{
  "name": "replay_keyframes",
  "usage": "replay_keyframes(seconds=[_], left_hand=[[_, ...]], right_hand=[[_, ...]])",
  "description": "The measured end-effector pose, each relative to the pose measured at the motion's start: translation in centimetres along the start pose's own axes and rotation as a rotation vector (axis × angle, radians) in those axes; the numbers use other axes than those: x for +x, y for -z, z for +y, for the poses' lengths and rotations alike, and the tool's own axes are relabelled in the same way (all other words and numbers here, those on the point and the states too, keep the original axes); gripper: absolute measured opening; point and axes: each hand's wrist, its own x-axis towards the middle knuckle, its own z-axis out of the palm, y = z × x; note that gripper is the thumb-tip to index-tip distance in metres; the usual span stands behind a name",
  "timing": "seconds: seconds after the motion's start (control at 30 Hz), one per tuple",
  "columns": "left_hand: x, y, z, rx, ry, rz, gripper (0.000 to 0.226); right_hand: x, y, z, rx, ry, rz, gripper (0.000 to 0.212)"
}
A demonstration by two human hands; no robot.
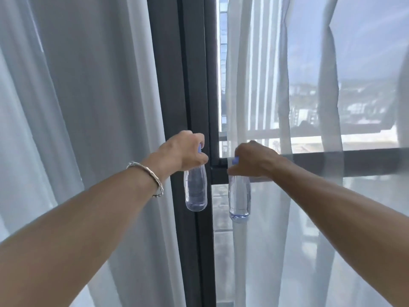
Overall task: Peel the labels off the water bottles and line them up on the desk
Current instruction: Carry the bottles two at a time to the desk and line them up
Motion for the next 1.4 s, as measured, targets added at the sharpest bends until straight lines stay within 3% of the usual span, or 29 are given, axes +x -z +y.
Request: replay_keyframes(seconds=[0.37, 0.67, 1.1, 1.4], left_hand=[[-1.7, 8.3, 4.6, 0.131, -0.044, 0.079, 0.009], [-2.7, 10.7, 8.1, 0.086, -0.072, 0.137, 0.009], [-4.6, 5.9, 6.5, 0.127, 0.012, 0.031, 0.013], [-11.4, 9.0, -0.3, 0.182, 0.124, -0.012, 0.011]], right_hand=[[-4.4, 10.1, 0.1, 0.007, -0.004, 0.150, 0.040], [-7.0, 13.3, 2.3, -0.038, -0.036, 0.207, 0.031], [-6.1, 6.2, 3.0, 0.062, 0.101, 0.039, 0.031], [-4.0, 2.5, -4.9, 0.066, 0.258, -0.044, 0.026]])
